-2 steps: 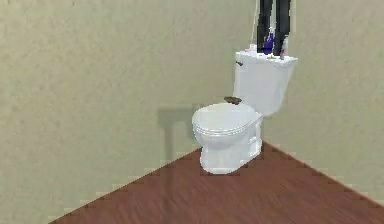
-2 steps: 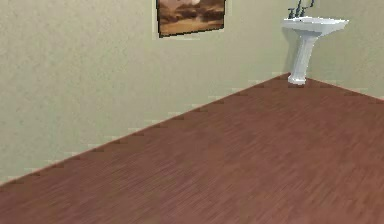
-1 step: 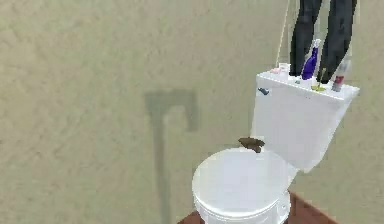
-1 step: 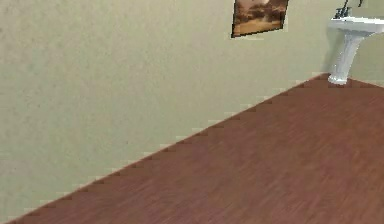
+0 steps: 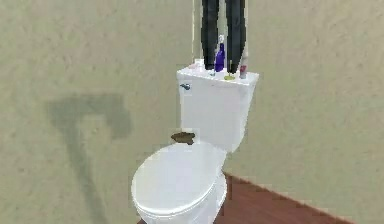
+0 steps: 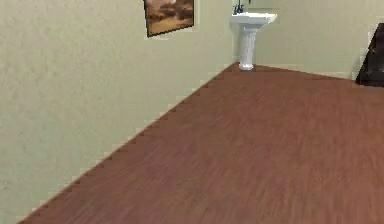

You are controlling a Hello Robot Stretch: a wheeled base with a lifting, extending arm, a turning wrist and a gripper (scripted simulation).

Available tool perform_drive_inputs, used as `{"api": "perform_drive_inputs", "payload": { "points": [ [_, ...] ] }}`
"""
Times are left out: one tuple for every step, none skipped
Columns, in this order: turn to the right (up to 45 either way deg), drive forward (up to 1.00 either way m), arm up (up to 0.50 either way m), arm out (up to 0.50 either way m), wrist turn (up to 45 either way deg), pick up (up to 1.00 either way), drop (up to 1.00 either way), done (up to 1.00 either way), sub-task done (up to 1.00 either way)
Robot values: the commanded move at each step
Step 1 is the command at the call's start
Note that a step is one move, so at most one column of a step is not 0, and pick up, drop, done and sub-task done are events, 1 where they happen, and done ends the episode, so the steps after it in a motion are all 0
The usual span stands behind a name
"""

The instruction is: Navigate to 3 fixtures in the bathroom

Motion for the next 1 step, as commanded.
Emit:
{"api": "perform_drive_inputs", "payload": {
  "points": [
    [0.0, 0.00, 0.00, 0.00, 0.0, 0.00, 0.00, 1.00, 0.00]
  ]
}}
